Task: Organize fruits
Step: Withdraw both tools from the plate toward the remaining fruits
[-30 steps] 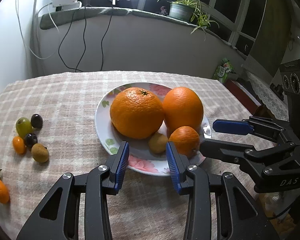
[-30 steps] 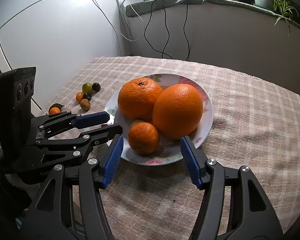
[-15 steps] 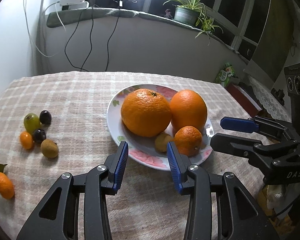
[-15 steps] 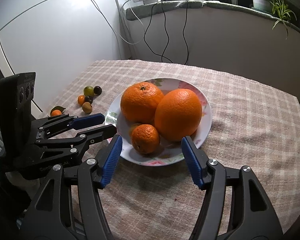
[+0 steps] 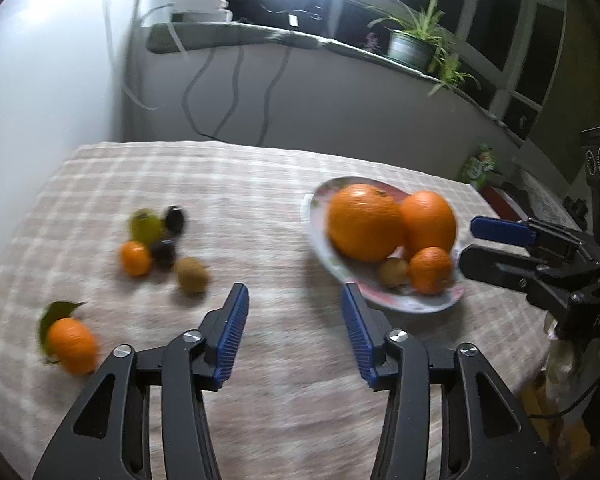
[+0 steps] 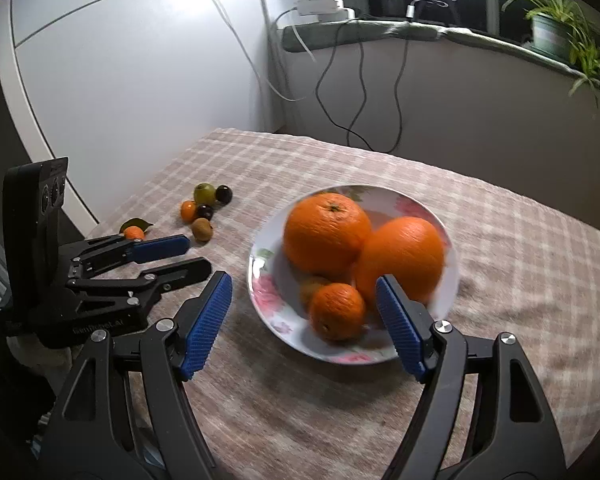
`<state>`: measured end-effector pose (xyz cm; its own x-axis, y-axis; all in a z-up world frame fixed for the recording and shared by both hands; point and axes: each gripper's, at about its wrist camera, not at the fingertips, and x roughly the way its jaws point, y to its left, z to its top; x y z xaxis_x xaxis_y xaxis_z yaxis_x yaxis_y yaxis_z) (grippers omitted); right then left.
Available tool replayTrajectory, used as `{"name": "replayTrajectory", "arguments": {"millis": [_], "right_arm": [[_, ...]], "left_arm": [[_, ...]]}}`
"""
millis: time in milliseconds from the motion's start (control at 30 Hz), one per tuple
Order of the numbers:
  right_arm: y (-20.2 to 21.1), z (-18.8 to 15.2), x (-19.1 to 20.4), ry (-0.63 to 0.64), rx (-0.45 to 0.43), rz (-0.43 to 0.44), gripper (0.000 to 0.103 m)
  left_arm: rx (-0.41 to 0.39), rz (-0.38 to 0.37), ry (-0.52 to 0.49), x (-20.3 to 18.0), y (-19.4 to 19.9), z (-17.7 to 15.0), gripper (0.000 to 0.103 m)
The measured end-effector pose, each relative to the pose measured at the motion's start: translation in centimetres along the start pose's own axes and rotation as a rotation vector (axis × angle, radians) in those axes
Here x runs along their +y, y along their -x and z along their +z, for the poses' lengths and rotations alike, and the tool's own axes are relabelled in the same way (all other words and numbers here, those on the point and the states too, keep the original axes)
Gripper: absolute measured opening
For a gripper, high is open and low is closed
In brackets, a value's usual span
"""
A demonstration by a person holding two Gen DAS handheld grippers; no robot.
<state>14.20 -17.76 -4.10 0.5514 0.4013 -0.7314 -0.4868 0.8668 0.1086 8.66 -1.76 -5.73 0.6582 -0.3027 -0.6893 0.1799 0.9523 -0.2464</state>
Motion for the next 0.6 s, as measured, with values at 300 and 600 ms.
{"name": "replayTrajectory", "arguments": {"millis": [300,600], "right_arm": [[-1.5,1.1,2.9,0.081,0.001,0.025,0.088],[-3.5,2.7,6.6,0.156,-0.002,0.087,0.088]], "left_arm": [[-0.032,0.141,0.06,5.2,3.1,-1.7,0.063],[-0.035,0.21,0.124,9.4,4.7,-3.1,0.063]]}}
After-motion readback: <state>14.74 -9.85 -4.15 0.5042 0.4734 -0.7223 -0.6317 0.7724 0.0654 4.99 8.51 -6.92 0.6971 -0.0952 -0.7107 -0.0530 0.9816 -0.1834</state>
